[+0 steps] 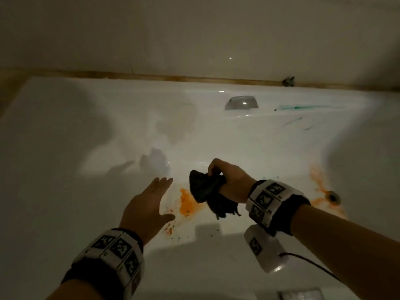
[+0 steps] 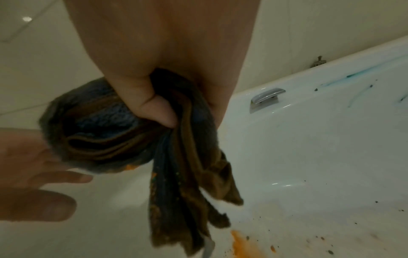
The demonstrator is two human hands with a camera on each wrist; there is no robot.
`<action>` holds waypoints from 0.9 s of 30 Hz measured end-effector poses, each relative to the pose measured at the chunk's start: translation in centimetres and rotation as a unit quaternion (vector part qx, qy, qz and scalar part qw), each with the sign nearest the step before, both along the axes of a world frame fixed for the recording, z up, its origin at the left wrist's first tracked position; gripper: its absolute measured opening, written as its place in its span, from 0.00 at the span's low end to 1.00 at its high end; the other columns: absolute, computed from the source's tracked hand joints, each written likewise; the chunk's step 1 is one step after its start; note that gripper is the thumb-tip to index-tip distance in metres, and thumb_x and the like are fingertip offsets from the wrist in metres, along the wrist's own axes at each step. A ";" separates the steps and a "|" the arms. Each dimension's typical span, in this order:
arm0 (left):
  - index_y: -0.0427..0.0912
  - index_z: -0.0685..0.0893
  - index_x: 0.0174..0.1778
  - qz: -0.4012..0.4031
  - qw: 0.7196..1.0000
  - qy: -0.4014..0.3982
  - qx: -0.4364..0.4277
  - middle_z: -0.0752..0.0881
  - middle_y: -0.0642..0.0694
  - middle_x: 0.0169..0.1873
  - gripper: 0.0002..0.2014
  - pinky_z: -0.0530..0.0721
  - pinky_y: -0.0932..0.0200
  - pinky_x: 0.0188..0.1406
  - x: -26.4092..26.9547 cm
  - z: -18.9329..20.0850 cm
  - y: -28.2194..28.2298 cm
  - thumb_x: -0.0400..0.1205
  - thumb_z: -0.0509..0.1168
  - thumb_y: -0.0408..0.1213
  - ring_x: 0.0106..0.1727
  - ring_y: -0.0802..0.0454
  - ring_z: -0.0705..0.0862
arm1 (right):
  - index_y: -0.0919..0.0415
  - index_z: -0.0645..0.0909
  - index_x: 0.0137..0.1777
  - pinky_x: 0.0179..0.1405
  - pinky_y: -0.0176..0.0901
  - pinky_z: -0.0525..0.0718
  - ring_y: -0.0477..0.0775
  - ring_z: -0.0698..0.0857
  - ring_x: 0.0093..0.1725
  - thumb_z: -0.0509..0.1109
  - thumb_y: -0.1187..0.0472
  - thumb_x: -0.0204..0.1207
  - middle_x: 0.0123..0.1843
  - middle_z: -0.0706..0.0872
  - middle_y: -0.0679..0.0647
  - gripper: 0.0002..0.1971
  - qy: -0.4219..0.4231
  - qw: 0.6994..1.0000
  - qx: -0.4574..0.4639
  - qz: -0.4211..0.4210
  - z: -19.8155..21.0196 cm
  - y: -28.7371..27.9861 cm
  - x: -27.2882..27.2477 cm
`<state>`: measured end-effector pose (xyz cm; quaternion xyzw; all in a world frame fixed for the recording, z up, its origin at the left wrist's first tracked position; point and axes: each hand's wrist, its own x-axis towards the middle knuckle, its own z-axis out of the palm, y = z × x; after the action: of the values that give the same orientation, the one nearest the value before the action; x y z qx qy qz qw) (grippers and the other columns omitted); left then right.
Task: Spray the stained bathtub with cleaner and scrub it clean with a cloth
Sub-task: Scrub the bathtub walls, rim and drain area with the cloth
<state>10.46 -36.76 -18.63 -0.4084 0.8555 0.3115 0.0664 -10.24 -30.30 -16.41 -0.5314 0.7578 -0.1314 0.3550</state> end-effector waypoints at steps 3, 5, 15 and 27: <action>0.62 0.56 0.79 0.009 0.996 0.088 0.020 0.59 0.58 0.80 0.41 0.56 0.60 0.79 -2.0 1.4 2.0 0.75 0.73 0.45 0.82 0.60 0.56 | 0.57 0.65 0.51 0.31 0.34 0.74 0.45 0.74 0.31 0.62 0.74 0.75 0.44 0.78 0.54 0.14 -0.082 0.997 0.010 -0.011 1.9 1.9 -0.8; 0.62 0.63 0.76 -0.003 0.994 0.112 0.011 0.65 0.60 0.78 0.38 0.59 0.63 0.78 -3.6 1.9 3.3 0.74 0.74 0.44 0.79 0.61 0.62 | 0.57 0.65 0.51 0.32 0.33 0.74 0.44 0.75 0.32 0.63 0.75 0.74 0.41 0.78 0.50 0.15 -0.115 0.993 0.018 -0.024 2.5 2.9 -1.8; 0.54 0.82 0.38 0.101 0.980 0.169 0.009 0.84 0.61 0.35 0.06 0.77 0.71 0.33 -15.4 3.8 12.5 0.75 0.73 0.42 0.32 0.59 0.83 | 0.65 0.73 0.68 0.54 0.48 0.79 0.54 0.78 0.51 0.66 0.77 0.71 0.55 0.79 0.62 0.25 -0.189 0.978 0.079 0.043 3.2 11.2 -13.0; 0.52 0.81 0.39 0.120 0.976 0.171 0.056 0.85 0.54 0.35 0.06 0.79 0.71 0.35 -34.8 8.8 21.1 0.75 0.73 0.39 0.39 0.58 0.84 | 0.64 0.79 0.52 0.45 0.37 0.70 0.57 0.80 0.49 0.72 0.61 0.73 0.47 0.83 0.60 0.11 -0.001 0.999 0.013 0.037 7.6 21.3 -29.7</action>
<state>-24.34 -15.70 -9.83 -0.4441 0.7800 0.4303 -0.0960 -39.94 -8.98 -8.82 -0.5540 0.7391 -0.1087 0.3674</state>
